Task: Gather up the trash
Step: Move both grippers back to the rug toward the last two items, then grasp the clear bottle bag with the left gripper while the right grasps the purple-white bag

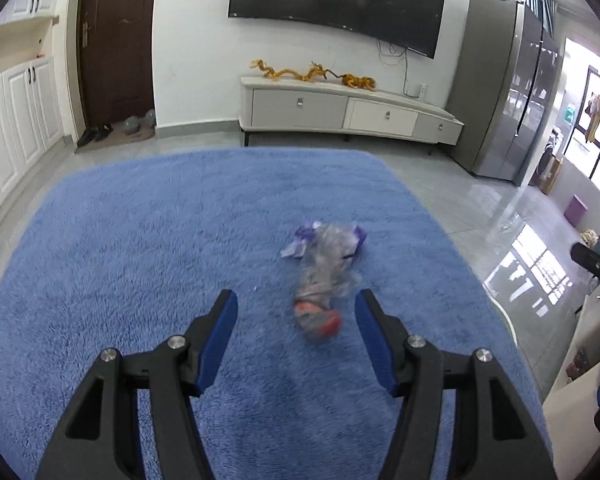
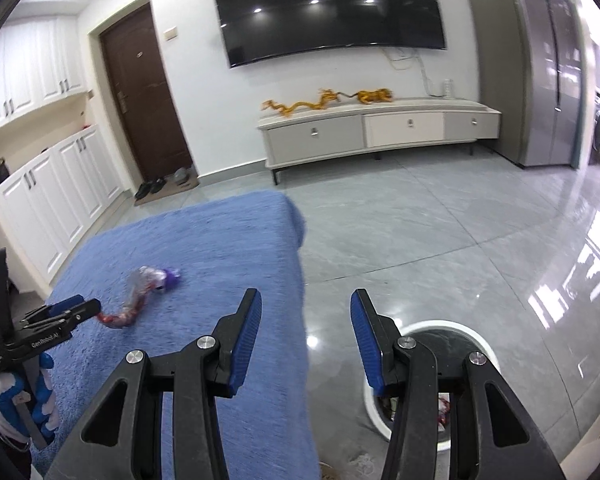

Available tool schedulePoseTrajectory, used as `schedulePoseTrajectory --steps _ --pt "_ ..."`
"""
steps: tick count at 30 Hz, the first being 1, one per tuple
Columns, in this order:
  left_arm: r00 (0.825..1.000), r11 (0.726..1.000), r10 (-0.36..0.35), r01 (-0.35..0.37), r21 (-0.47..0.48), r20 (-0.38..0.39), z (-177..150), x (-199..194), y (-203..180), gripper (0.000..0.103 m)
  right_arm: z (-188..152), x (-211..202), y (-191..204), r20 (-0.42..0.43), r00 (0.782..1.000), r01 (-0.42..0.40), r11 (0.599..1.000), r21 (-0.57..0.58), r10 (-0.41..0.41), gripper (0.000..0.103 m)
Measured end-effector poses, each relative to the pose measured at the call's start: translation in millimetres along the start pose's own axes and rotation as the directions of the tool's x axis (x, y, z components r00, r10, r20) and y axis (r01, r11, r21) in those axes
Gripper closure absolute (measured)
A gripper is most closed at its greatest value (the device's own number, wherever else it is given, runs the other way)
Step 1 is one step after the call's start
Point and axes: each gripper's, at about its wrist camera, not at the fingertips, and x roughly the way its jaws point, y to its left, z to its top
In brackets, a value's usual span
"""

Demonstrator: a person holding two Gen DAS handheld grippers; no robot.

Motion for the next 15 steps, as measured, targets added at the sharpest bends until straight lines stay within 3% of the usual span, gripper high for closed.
schedulePoseTrajectory --steps 7,12,15 --pt "0.993 0.996 -0.085 0.088 0.025 -0.081 -2.3 34.7 -1.4 0.044 2.6 44.1 40.6 -0.069 0.994 -0.083 0.995 -0.06 0.079 0.057" --pt "0.986 0.994 -0.112 0.109 -0.031 -0.127 5.7 63.0 5.3 0.045 4.1 76.9 64.8 -0.12 0.985 -0.134 0.987 -0.094 0.122 0.057" --pt "0.986 0.993 -0.116 0.111 -0.048 -0.12 12.4 66.7 13.3 0.059 8.5 93.4 79.2 -0.139 0.98 -0.162 0.98 -0.116 0.145 0.057"
